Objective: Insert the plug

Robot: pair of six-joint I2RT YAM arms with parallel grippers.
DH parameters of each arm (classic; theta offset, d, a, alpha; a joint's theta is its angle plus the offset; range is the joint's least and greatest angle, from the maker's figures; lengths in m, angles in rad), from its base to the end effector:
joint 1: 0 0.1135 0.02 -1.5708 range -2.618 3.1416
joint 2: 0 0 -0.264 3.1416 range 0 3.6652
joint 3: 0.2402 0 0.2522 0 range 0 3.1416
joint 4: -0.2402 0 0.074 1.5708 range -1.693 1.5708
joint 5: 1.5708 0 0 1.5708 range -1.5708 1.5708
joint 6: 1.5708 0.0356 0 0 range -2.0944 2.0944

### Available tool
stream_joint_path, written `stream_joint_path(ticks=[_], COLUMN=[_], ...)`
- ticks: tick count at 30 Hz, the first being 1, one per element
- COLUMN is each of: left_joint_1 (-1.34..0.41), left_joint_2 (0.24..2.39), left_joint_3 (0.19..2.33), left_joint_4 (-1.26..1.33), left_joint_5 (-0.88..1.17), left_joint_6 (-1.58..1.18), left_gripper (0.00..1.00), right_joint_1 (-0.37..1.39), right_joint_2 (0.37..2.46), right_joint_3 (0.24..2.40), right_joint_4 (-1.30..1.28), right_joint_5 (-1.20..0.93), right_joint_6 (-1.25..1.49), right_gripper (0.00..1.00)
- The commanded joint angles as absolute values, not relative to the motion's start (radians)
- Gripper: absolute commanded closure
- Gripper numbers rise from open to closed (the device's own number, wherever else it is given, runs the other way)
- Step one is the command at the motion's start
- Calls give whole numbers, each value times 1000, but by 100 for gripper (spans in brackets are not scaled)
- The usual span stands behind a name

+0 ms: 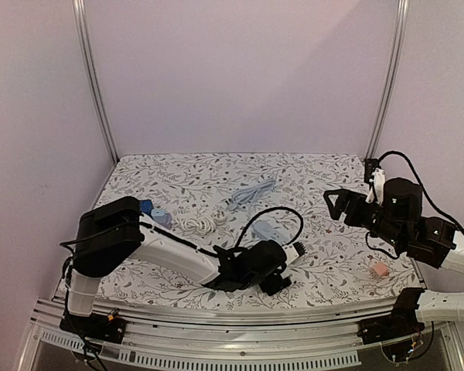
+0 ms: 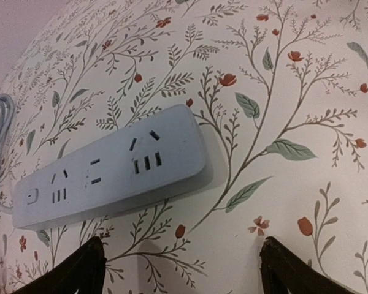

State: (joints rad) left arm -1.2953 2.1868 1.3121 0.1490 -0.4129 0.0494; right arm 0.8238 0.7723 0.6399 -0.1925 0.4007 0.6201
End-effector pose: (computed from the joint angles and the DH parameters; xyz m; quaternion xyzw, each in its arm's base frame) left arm 0.1376 -0.4343 0.1087 0.4902 0.7507 -0.0823 0.4351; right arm 0.1344 0.1247 0.2908 0.0346 0.8036 0.2565 0.5359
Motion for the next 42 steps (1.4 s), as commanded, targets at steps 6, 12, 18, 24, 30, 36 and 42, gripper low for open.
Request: stream_joint_path(ticks=[6,12,18,24,30,36,42], left_joint_1=[-1304,-1295,-1290,-1285,-1282,-1279,-1276], left_joint_2=[1947,1817,1745,1713,1703,1686,1686], left_joint_3=[1088,956,865,820,791,773,776], left_joint_4=[234,301,342,372,374,380,382], left_joint_5=[-361,-370,-354,-327,-320,-302,-272], left_joint_6=[-67,-129,-158,-188,-210,-220,-229], left_gripper=[1,0,0,0,1,3,5], right_joint_1=[826,756,596,448,305,175,158], right_joint_2=[805,779,828,952,1026,1027,1047], right_joint_3=[657,742,840,844,755,649,623], right_joint_4=[-425,-752,-1033,-1077,-1031,-929,-884], right_joint_5=[482,533,412,258,163,72,64], right_joint_6=[830,1128,1352,1362,1302,1191,1146], right_gripper=[1,1,1,1,1,1,2])
